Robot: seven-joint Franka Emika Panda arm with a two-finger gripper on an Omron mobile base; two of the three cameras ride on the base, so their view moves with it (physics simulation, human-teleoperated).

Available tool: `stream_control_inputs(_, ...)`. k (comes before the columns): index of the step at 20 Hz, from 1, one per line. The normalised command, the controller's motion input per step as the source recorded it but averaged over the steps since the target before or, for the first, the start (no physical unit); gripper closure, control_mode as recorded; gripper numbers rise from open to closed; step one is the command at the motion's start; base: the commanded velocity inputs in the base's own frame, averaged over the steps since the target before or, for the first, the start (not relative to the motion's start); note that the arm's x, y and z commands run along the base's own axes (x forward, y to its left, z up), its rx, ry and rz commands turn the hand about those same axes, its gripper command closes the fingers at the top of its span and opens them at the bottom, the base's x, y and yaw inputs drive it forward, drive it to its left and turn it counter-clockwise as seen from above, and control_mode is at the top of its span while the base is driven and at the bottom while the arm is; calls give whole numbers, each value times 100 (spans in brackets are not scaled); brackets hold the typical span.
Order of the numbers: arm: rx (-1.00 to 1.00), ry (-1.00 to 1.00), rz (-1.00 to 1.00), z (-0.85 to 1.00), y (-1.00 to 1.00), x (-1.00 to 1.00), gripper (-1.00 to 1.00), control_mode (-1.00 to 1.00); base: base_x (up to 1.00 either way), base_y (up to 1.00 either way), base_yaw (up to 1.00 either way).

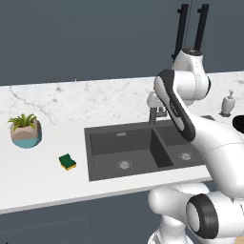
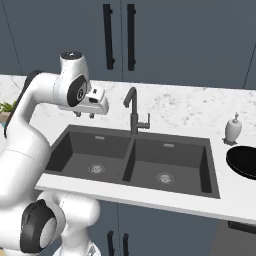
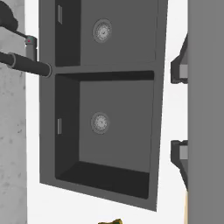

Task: Pick the pan and sponge and place them into the sink. Then turn on the water.

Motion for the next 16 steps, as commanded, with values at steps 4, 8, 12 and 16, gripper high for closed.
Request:
stream_control_inputs(4, 0, -1, 1, 0, 57, 6, -100, -100, 0, 0, 0)
stream_control_inputs(8, 0, 0, 11, -1, 100, 0, -100, -100, 0, 0, 0)
stream_control_inputs(12, 0, 0, 23, -11, 100, 0, -100, -100, 0, 0, 0)
stream_control_inputs(16, 0, 0, 23, -43, 100, 3, -100, -100, 0, 0, 0)
